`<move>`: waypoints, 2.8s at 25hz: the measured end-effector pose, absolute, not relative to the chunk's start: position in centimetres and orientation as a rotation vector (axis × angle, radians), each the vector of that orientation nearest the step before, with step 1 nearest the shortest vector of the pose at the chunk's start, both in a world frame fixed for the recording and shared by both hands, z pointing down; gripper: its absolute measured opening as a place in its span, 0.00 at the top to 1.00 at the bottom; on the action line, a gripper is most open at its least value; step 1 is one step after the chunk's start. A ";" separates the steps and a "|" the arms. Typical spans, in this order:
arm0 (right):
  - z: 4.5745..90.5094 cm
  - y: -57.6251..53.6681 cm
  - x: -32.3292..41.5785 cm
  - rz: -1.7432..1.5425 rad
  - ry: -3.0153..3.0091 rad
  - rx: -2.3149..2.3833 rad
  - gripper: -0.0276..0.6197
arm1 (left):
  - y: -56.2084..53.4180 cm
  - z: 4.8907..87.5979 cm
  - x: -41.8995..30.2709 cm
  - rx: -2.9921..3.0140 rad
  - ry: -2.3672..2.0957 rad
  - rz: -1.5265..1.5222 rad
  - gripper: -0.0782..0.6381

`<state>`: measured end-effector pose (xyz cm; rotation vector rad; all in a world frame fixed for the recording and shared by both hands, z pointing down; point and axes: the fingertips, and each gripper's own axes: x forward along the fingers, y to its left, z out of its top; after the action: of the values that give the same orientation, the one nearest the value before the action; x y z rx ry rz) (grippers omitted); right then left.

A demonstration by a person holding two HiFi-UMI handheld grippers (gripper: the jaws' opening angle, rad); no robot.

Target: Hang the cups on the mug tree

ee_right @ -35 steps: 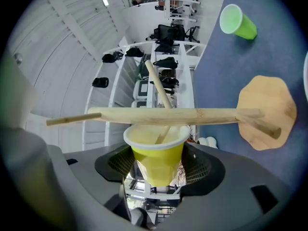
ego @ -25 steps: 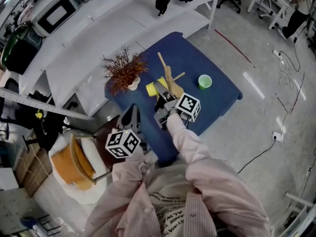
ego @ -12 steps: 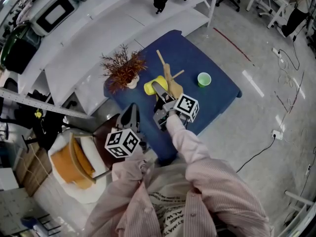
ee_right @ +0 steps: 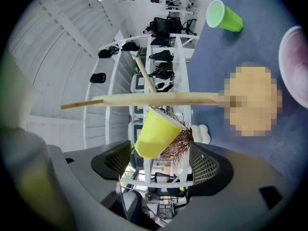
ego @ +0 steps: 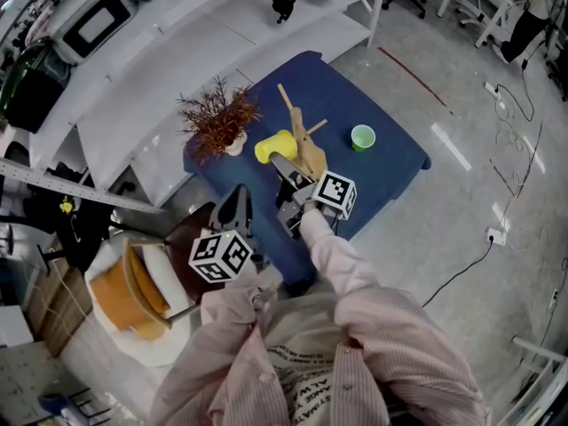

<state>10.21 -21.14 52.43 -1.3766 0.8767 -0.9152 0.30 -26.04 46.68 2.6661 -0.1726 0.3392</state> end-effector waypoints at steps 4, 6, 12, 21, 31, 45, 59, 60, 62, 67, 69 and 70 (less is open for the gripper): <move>51.8 -20.9 8.9 -0.925 0.994 -1.444 0.43 | -25.5 46.8 0.0 2.674 -0.147 0.344 0.89; 51.7 -20.5 8.2 -0.936 1.040 -1.490 0.43 | -25.1 46.9 -0.2 2.679 -0.133 0.349 0.89; 50.8 -18.8 6.7 -0.924 1.183 -1.695 0.43 | -24.0 47.2 -0.8 2.697 -0.085 0.371 0.89; 50.6 -16.1 4.6 -0.865 1.307 -1.975 0.43 | -22.7 47.9 -2.5 2.703 -0.020 0.397 0.89; 51.3 -13.2 1.9 -0.780 1.352 -2.209 0.43 | -20.9 49.4 -4.5 2.710 0.085 0.455 0.89; 54.0 -6.5 1.7 -0.788 1.249 -2.377 0.43 | -15.9 52.1 -4.6 2.673 0.204 0.562 0.89; 57.8 -3.0 4.6 -0.945 1.379 -2.410 0.43 | -11.6 54.7 -3.9 2.590 0.017 0.614 0.89; 58.1 -2.9 4.8 -0.957 1.397 -2.405 0.43 | -11.4 54.8 -3.8 2.585 -0.003 0.615 0.89; 58.7 -2.6 5.3 -0.978 1.430 -2.400 0.43 | -11.0 55.2 -3.7 2.573 -0.041 0.615 0.89; 60.3 -2.6 6.0 -1.007 1.549 -2.379 0.43 | -10.0 56.5 -3.6 2.542 -0.134 0.615 0.89; 61.2 -2.5 6.0 -1.023 1.596 -2.385 0.43 | -9.7 57.0 -3.8 2.531 -0.166 0.613 0.89; 61.7 -2.6 6.1 -1.034 1.612 -2.390 0.43 | -9.6 57.2 -3.9 2.527 -0.179 0.611 0.89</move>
<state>6.09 -2.56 61.73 -2.3896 1.6120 -1.0341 -3.86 -9.60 57.18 2.5265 -0.1789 0.6113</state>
